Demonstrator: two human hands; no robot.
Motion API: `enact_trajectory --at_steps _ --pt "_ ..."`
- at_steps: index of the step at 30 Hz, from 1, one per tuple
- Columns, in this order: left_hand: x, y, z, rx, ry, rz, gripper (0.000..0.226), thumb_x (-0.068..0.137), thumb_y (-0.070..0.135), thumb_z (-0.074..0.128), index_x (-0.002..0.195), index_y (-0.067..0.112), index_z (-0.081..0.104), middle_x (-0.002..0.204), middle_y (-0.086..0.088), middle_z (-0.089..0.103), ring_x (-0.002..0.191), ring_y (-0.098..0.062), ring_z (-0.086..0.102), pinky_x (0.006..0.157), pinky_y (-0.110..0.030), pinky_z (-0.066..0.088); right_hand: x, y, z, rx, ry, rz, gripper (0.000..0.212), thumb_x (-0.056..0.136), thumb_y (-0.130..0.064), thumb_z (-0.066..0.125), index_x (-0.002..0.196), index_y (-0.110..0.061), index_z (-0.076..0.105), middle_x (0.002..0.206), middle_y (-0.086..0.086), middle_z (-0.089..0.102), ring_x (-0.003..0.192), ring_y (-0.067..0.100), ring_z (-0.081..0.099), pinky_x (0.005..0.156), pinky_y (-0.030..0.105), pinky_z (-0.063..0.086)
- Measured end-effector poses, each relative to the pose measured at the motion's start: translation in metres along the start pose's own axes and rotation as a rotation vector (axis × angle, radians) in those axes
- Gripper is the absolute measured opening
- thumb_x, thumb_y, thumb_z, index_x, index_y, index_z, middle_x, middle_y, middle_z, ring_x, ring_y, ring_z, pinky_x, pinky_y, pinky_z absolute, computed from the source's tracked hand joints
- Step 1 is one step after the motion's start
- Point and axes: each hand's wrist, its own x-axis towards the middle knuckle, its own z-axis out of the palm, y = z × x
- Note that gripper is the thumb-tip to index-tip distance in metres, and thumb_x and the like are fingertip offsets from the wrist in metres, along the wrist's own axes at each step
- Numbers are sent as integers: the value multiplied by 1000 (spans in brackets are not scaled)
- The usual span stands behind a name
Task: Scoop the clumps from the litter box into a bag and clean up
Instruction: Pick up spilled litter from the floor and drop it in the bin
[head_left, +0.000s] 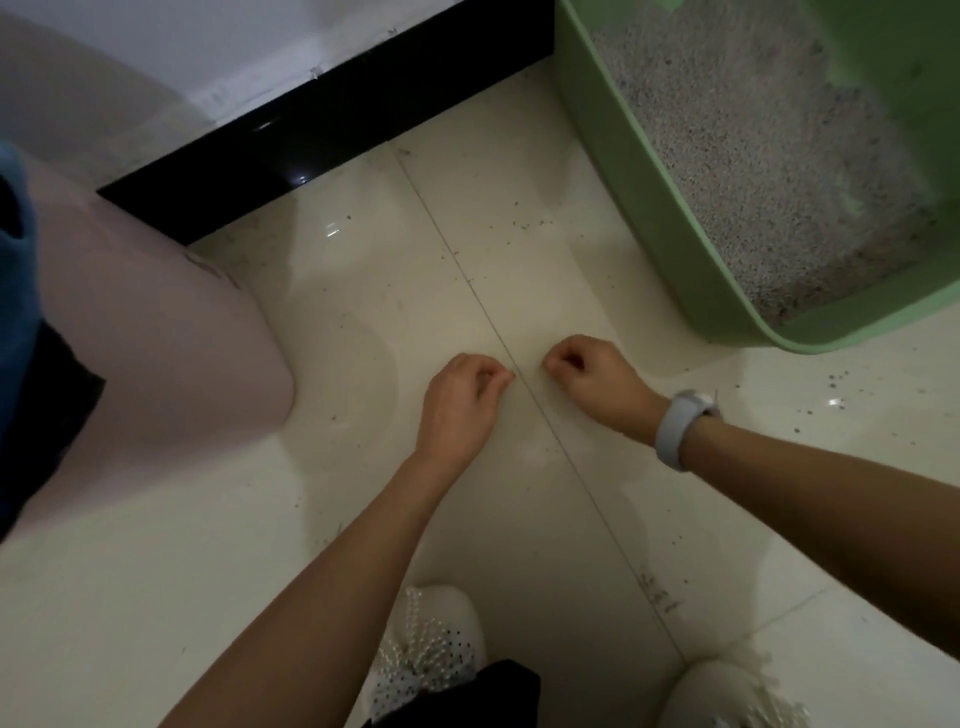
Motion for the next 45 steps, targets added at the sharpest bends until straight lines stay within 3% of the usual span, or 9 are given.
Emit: enact_trajectory --at_steps 4,6,9,13,17,24,36,41,45 --pt "0 -5 -35 -842 9 -394 21 91 9 53 71 13 55 54 8 44 50 -4 39 48 -14 32 2 -20 -23 786 -235 277 27 91 1 38 68 -6 50 60 5 52 51 13 45 47 16 38" --pt "-4 -14 -57 -1283 -136 -465 14 80 12 62 68 11 56 57 4 47 50 -6 43 46 -15 36 3 -27 -30 913 -335 324 30 88 -3 29 63 -7 45 56 5 52 45 12 45 43 16 39" --pt "-11 -28 -74 -1443 -292 -454 27 51 15 86 69 10 66 68 -3 60 60 -12 57 56 -21 50 5 -37 -25 845 -340 317 33 87 -9 26 57 -8 39 53 6 49 43 13 40 40 17 34" --pt "-18 -39 -79 -1425 -210 -553 20 42 11 74 59 8 64 60 -5 57 51 -14 52 48 -19 45 6 -38 0 490 -206 215 36 94 -17 46 59 -10 48 54 3 50 46 13 43 45 19 33" --pt "-20 -45 -76 -1062 96 -705 26 82 4 40 59 5 51 47 0 48 42 -11 38 39 -18 28 5 -34 33 -94 -128 -108 11 87 -17 60 86 -8 65 77 -1 59 69 10 50 58 15 35" --pt "-49 -66 -74 -296 293 -592 27 86 22 55 61 17 62 60 5 57 58 -9 48 63 -25 37 17 -30 68 -406 -149 -326 20 87 -10 57 104 -1 59 108 16 56 98 30 54 85 32 41" --pt "-68 -90 -84 -161 501 -581 17 84 16 65 99 7 67 66 9 53 64 -8 49 67 -15 36 11 -23 76 -657 -66 -593 13 87 0 49 89 9 59 92 25 54 82 38 53 66 37 40" --pt "-53 -85 -78 -169 475 -511 23 82 17 68 103 7 67 73 3 55 73 -10 51 75 -15 39 11 -26 76 -736 -17 -686 9 70 0 49 65 3 56 63 19 53 49 32 52 41 25 38" --pt "-41 -83 -76 -93 473 -492 16 82 16 67 95 6 69 79 -6 62 74 -16 53 67 -16 33 10 -24 78 -762 -72 -616 9 74 10 49 76 7 57 76 24 54 64 37 54 51 33 42"
